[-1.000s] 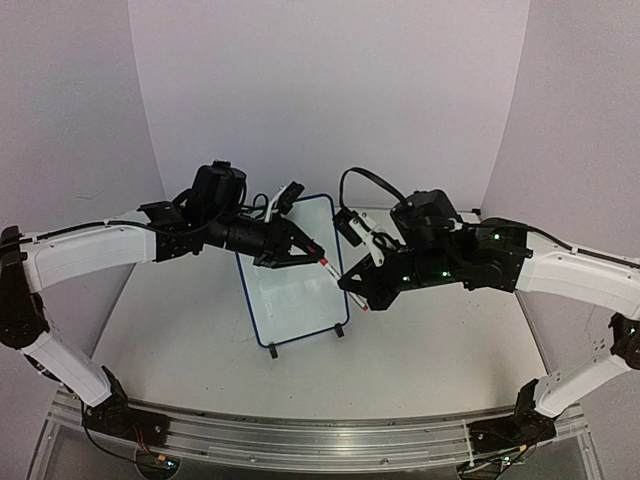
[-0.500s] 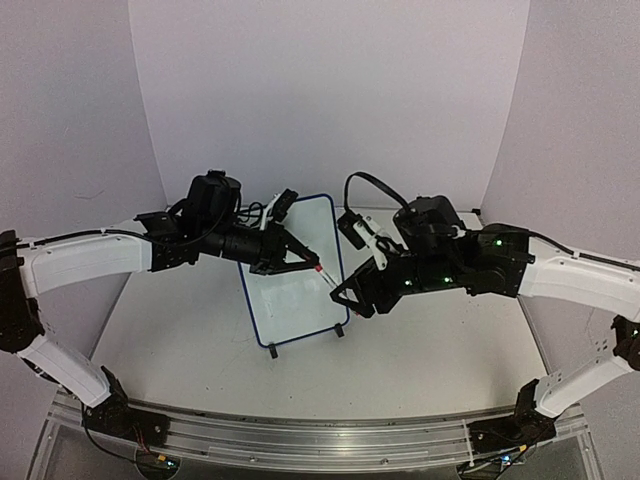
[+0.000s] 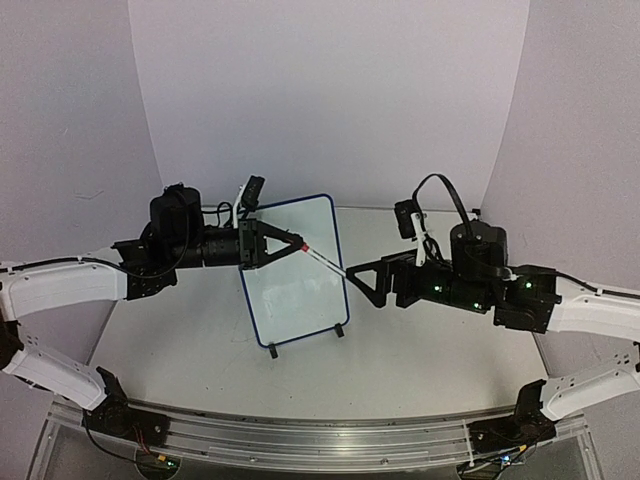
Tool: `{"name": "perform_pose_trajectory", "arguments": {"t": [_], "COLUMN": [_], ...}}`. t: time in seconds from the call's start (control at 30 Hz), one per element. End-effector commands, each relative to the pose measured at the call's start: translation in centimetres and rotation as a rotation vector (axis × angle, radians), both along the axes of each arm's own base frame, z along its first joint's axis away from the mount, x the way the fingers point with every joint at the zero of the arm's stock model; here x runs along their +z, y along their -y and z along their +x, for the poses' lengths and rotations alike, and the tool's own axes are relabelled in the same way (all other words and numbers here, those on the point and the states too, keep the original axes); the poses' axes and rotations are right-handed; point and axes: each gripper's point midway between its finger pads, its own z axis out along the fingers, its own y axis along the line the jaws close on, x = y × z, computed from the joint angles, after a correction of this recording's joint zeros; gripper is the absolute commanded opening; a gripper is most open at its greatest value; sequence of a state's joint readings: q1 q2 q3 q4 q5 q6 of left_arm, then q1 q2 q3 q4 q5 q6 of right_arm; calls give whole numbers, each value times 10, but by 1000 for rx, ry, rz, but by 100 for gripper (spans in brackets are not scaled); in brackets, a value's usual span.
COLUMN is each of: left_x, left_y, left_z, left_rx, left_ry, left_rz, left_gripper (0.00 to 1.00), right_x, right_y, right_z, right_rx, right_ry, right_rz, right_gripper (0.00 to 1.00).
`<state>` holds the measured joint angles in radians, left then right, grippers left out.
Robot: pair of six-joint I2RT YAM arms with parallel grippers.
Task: Write a sentence on the whiteboard
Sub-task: Pick up the whiteboard marker.
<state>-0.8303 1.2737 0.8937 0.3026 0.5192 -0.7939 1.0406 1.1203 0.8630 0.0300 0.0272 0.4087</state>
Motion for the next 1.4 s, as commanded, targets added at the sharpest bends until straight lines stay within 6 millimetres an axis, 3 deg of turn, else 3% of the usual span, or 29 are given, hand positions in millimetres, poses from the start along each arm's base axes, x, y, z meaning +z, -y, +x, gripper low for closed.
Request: {"name": "perform_pose_trajectory", "arguments": {"t": [0.0,0.07,0.33,0.77,1.37], "left_x": [62,69,80,65,56], "left_y": [-14,-17,-26,-24,-17], "left_z": [-12,-17,-28,-29,-23], "left_rx": [-3,-17,-40,-52,-51], "left_ry": [146,168,201,164,145], "left_rz": [-239,-277,-357,-312,-285], "left_gripper": [0,0,0,0,0], "right_x": [56,71,99,117,115], "right_y": [-8,-14,-49,-70,-84], "right_z": [3,-2,-24,-34,-32], "right_rx": [16,63,296,433,465], "right_ry": [52,76,66,53,30], "right_rz": [362,448,592,713,711], "right_gripper": [98,98,91,80,63]}}
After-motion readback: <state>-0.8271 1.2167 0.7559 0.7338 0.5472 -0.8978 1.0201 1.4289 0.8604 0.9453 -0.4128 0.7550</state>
